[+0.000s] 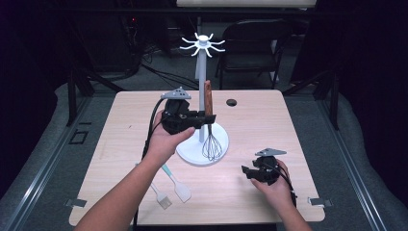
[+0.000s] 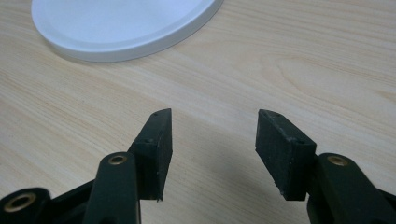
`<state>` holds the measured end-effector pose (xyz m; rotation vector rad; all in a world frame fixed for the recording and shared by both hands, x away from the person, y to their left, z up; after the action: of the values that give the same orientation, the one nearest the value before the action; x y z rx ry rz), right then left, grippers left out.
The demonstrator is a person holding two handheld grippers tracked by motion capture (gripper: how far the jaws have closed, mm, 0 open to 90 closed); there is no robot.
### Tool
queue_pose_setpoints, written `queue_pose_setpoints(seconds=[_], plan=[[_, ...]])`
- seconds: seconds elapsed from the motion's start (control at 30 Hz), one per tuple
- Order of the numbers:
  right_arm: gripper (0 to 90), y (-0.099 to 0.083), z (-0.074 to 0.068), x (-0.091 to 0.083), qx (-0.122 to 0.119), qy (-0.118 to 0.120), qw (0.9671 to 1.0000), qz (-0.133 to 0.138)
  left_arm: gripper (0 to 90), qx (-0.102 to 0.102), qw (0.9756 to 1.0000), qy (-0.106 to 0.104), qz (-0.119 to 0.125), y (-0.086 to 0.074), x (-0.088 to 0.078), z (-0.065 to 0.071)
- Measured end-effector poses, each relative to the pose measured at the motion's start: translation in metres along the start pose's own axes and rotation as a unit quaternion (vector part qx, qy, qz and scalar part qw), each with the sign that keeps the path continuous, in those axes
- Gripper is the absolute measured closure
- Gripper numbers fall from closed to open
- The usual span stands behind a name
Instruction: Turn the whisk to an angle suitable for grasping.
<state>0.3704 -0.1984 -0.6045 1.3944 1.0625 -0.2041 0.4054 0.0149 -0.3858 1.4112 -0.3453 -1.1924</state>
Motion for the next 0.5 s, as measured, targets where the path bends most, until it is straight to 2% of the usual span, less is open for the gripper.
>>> queue_pose_setpoints(seconds=[0.1,0.23,0.5], plan=[[45.9,-0.001,0.000,0.001,-0.003,0.000,1.0000,-0.003,72.7,0.004,1.0000,-0.006,0.005,0.014,-0.002,0.000],[45.9,-0.002,-0.001,0.002,-0.005,-0.001,1.0000,-0.006,72.7,0.026,0.9997,-0.002,0.002,0.035,-0.004,0.000],[45.6,-0.004,-0.003,0.004,-0.008,-0.002,0.9999,-0.010,72.7,0.020,0.9996,-0.017,0.013,0.057,-0.003,-0.001]])
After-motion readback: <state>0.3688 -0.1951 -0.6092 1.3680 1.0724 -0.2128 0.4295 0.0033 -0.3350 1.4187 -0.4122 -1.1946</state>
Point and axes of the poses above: each handheld gripper's, and its own axes: x roughly forward along the jaws, y roughly out of its top, z roughly to its right, the point moved 7 cm from there along x, roughly forward along the jaws, and after that the axes turned 5 degrees about y, right-handed, at the moved point
